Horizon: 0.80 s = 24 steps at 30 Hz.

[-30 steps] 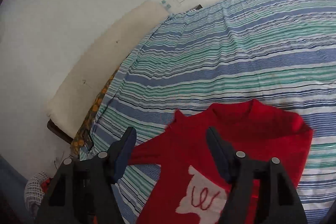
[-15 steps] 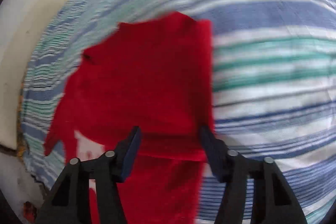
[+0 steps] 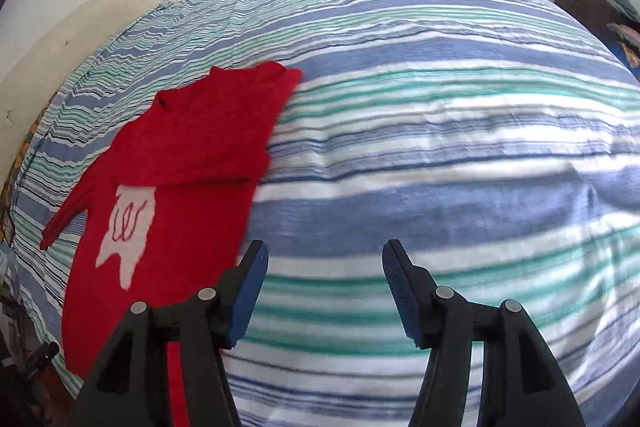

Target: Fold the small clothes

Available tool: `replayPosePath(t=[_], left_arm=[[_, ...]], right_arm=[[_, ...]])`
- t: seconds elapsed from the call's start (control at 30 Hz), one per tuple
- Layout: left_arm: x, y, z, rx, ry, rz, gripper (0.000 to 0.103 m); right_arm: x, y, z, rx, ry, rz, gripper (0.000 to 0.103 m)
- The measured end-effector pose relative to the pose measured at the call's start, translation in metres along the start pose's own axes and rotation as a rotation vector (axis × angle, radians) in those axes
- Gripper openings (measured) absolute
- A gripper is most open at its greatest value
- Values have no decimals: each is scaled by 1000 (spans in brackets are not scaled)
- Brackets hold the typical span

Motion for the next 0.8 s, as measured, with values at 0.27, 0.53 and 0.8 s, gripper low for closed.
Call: replayPosePath(t=[0.27,0.53,0.8], left_arm=[[-4,0,4,-1,-4,15,94],[-6,0,13,34,6,29,94],[-5,0,14,26,-5,23,94]], right_arm=[[-18,-64,39,-4,-125,14,66],[1,-85,39,-58,-115,66,88],[3,-87,37,-68,-99,72,93]])
Point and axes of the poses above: each gripper's, at about its wrist camera, not at the fingertips, and x roughly the way its jaws point, z to its right, y to its top, the point moved 8 cm from there along x, roughly the way its jaws point, and after that the axes turned 4 degrees about -z, right-handed, at the moved point
